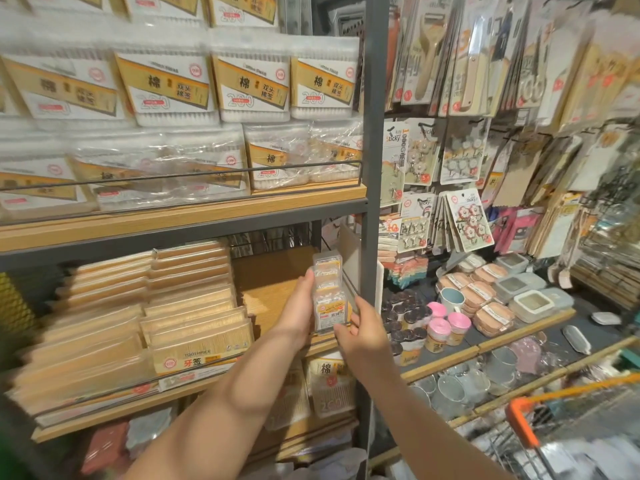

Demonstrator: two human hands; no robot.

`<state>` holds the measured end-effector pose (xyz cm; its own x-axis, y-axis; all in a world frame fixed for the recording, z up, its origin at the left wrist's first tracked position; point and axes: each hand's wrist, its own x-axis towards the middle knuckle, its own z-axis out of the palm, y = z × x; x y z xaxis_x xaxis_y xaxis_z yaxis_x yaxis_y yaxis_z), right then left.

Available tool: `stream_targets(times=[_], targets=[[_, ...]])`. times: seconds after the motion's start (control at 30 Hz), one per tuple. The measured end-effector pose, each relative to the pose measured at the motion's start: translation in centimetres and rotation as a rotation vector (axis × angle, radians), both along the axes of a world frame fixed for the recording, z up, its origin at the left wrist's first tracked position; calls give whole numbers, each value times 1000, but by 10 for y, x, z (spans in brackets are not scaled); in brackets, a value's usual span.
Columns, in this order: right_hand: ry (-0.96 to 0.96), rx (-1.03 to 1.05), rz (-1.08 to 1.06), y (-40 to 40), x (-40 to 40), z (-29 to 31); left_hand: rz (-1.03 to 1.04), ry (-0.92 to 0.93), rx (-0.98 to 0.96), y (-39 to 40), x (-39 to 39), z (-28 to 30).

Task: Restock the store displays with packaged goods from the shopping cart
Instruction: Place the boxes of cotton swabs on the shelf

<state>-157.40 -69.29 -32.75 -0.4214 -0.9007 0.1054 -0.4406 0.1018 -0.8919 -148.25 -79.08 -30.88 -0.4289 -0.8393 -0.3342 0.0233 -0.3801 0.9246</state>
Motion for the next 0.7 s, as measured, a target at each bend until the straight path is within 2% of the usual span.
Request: stream_targets(times=[0.1, 0.23, 0.37, 0.53, 0.7], targets=[[-117, 27, -98, 7, 9, -14, 42, -49, -4, -12, -2, -11], [-43, 33, -96, -4, 15, -15, 102, -51, 1, -34, -8, -18], [32, 87, -114, -21, 16, -6, 77, 77, 89, -37, -17, -4], [67, 236, -196, -38, 13, -2, 141, 250, 228, -43, -39, -4], [-51, 206, -212, -35, 14, 1, 272, 329, 302, -53, -50, -11]])
